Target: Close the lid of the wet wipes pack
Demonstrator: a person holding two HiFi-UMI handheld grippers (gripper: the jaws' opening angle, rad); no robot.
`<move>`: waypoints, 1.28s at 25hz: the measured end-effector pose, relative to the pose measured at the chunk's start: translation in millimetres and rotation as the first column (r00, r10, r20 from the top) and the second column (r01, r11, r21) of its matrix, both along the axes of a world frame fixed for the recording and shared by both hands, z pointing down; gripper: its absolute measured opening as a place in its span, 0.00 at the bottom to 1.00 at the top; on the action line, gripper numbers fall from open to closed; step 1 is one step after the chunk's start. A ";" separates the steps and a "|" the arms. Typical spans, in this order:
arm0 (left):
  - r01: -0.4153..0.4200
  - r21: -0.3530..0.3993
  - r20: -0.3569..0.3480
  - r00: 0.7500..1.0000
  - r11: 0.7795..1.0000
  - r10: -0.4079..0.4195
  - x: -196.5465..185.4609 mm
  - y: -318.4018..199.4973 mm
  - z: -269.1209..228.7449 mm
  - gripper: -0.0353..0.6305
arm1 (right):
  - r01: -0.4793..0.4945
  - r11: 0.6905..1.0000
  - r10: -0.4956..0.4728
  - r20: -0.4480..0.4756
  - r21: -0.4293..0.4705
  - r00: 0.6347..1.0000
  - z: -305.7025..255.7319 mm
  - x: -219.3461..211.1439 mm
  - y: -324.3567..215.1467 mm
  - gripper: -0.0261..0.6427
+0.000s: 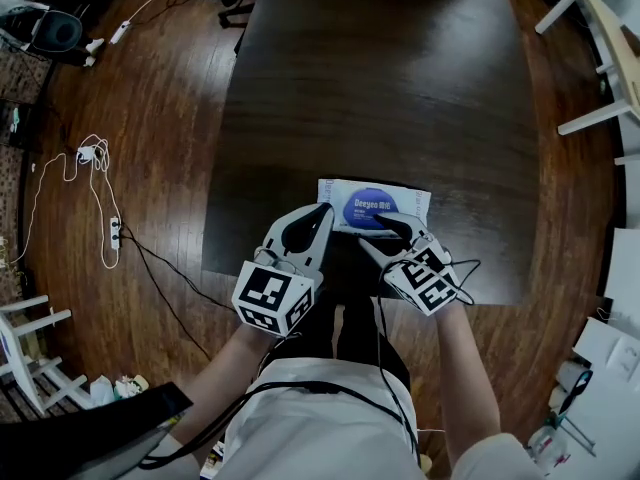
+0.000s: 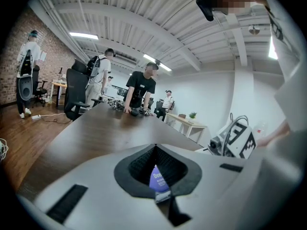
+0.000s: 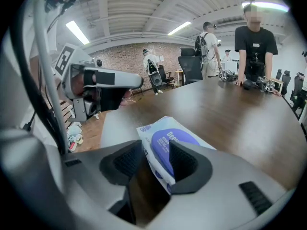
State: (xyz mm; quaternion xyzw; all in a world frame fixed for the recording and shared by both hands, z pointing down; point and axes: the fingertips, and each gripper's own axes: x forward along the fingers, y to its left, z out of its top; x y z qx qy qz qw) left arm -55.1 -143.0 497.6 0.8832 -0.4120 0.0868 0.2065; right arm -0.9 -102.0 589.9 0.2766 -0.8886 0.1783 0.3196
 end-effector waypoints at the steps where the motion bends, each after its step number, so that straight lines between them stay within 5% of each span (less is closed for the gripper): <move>1: -0.004 0.005 -0.002 1.000 1.000 0.004 1.8 0.2 -2.9 0.06 | -0.007 1.000 0.007 0.008 0.006 1.000 -5.3 0.0 -0.5 0.31; 8: -0.036 0.050 -0.020 0.999 0.998 0.037 18.2 -1.1 -30.8 0.06 | -0.064 0.997 0.061 0.058 0.045 0.996 -45.5 15.2 -1.1 0.31; 21: -0.064 0.144 -0.029 0.997 0.988 0.068 18.9 13.0 -95.2 0.06 | -0.233 0.955 0.179 0.267 0.186 0.947 -154.7 28.7 26.9 0.05; 32: -0.042 0.223 -0.036 0.998 0.974 0.051 -4.3 23.6 -134.3 0.06 | -0.435 0.834 0.309 0.364 0.340 0.878 -224.4 50.7 33.1 0.05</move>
